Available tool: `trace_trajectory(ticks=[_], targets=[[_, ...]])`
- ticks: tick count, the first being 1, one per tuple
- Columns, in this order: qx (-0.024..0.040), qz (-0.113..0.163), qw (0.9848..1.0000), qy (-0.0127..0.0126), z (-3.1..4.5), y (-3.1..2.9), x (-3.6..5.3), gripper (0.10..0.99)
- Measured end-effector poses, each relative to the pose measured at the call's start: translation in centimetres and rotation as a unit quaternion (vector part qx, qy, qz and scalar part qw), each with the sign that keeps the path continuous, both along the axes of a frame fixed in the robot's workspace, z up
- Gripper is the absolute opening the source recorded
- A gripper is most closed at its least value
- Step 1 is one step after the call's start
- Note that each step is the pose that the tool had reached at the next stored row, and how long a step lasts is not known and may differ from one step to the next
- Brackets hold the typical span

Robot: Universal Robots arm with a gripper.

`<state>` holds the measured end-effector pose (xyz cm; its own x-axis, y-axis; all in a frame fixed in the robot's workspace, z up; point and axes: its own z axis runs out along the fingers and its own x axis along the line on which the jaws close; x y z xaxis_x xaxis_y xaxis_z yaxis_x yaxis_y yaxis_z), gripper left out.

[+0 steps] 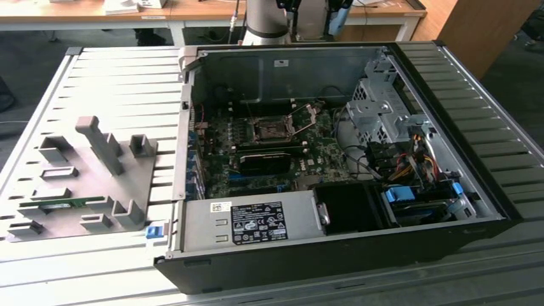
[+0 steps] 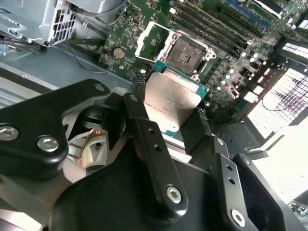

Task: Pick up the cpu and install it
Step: 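Place the cpu into insertion slot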

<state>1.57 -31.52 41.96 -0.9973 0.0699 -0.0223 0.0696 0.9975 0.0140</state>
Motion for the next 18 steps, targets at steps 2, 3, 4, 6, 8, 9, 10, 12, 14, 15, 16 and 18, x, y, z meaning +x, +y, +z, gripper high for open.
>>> trace_trajectory(ticks=[2,3,4,6,8,9,10,12,14,15,16,18], targets=[[0.0,-0.006,1.0,0.0,0.0,0.0,0.0,0.541],[-0.0001,-0.009,1.0,0.0,-0.01,0.0,0.0,0.541],[0.0,-0.012,0.9999,0.0,-0.01,0.0,0.0,0.541],[0.0,-0.019,0.9998,0.0,-0.01,0.0,0.0,0.541],[0.0,-0.027,0.9996,0.0,-0.02,0.0,0.0,0.541],[-0.0001,-0.03,0.9995,0.0,-0.03,0.0,0.0,0.541],[-0.0001,-0.034,0.9994,0.0,-0.03,0.0,0.0,0.541],[-0.0001,-0.04,0.9992,0.0,-0.04,0.0,0.0,0.541],[-0.0001,-0.047,0.9989,0.0,-0.04,0.0,0.0,0.541],[-0.0001,-0.05,0.9988,0.0,-0.05,0.0,0.0,0.541],[-0.0001,-0.053,0.9986,0.0,-0.05,0.0,0.0,0.541],[-0.0001,-0.059,0.9982,0.0,-0.06,0.0,0.0,0.541]])
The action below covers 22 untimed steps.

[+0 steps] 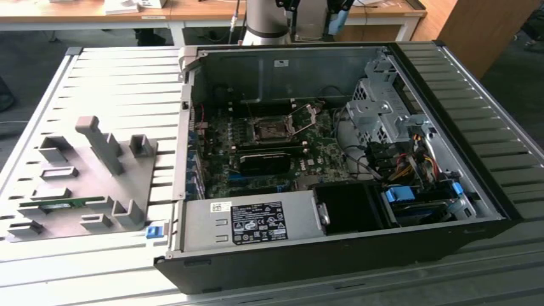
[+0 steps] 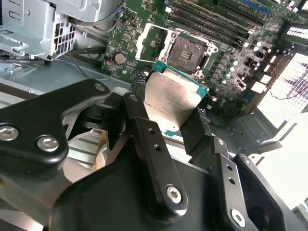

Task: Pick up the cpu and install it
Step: 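Place the cpu into insertion slot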

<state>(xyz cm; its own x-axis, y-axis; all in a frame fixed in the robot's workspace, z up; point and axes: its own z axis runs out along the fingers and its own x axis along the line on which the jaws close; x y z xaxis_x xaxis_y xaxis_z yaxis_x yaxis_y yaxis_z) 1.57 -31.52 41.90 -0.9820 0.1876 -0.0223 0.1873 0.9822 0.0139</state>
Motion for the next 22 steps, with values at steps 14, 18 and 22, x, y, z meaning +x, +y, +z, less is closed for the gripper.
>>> trace_trajectory(ticks=[14,18,22], targets=[[0.0,-0.041,0.9992,0.0,-0.04,0.0,0.0,0.541],[0.0,-0.051,0.9987,0.0,-0.05,0.0,0.0,0.541],[0.0,-0.06,0.9982,0.0,-0.07,0.0,0.0,0.541]])
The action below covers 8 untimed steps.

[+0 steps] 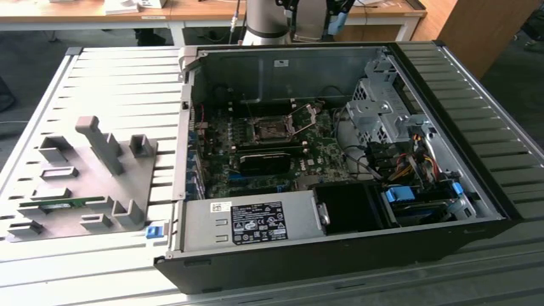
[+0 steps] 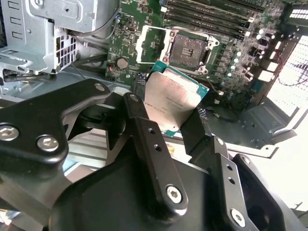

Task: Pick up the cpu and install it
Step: 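Place the cpu into insertion slot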

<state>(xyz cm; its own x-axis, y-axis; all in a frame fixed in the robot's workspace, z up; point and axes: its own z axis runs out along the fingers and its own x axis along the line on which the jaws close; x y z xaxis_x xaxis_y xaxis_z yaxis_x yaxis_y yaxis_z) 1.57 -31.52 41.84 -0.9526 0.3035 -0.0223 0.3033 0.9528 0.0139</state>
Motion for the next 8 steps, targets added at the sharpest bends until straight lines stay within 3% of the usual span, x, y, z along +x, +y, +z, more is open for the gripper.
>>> trace_trajectory(ticks=[8], targets=[[0.0,-0.018,0.9998,0.0,-0.02,0.0,0.0,0.541]])
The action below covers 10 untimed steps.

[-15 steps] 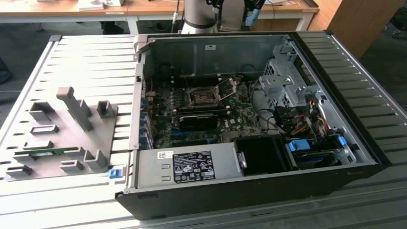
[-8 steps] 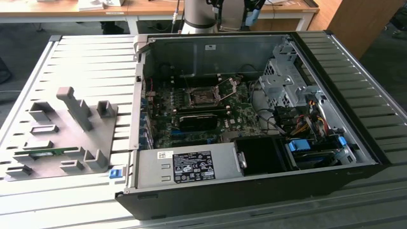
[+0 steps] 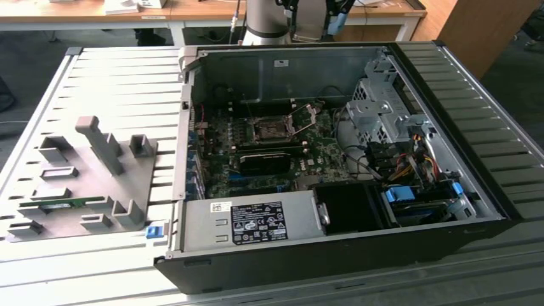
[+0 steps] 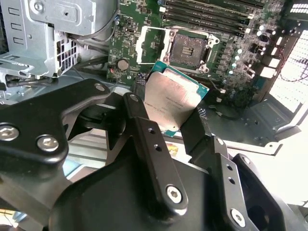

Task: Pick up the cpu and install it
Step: 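Place the cpu into insertion slot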

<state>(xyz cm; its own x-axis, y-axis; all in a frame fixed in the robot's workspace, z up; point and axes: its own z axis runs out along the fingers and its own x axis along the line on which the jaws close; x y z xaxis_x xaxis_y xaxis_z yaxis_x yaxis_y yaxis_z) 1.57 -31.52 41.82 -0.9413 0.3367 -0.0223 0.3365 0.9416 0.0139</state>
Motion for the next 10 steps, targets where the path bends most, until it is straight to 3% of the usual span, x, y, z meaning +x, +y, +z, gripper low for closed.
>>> trace_trajectory(ticks=[10], targets=[[-0.0006,-0.033,0.9994,0.0,-0.02,0.0,0.0,0.541]])
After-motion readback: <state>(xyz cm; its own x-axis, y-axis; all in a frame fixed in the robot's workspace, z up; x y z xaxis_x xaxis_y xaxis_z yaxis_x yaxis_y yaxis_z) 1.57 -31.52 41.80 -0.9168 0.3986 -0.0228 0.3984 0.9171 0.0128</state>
